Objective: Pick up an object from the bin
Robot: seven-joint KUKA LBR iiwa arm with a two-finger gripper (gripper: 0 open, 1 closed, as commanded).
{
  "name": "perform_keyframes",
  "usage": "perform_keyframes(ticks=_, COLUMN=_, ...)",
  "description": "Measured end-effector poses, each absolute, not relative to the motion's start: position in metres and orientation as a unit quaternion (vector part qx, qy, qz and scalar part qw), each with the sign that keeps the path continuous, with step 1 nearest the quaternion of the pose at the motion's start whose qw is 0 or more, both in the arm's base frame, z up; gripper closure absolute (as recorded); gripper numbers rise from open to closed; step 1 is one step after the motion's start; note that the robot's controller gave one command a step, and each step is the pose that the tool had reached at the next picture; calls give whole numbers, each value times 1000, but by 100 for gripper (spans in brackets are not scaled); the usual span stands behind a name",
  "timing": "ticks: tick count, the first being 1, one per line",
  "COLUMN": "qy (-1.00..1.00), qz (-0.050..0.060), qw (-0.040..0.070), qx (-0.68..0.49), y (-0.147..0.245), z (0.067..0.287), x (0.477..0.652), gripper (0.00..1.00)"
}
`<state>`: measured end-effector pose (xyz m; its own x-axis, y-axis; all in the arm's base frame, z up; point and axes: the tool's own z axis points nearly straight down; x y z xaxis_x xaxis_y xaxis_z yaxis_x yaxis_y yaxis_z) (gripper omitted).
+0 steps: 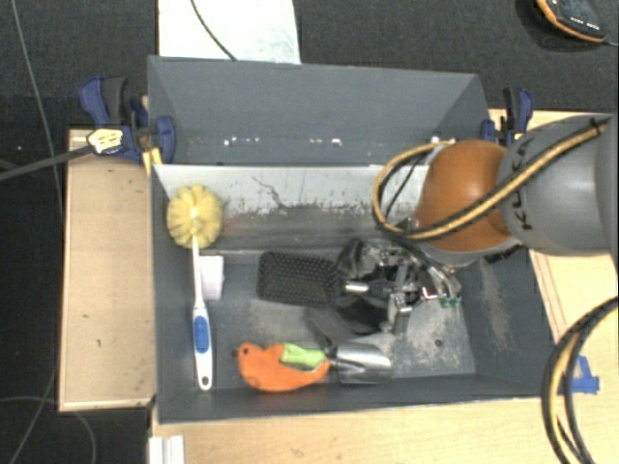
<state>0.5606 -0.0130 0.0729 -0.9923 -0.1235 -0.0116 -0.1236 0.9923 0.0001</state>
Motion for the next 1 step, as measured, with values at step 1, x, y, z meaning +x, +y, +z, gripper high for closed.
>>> perform_keyframes(ticks=1, qy=997, qz=2, qw=6, qx=82, y=-28, z=78, x=558, gripper=100)
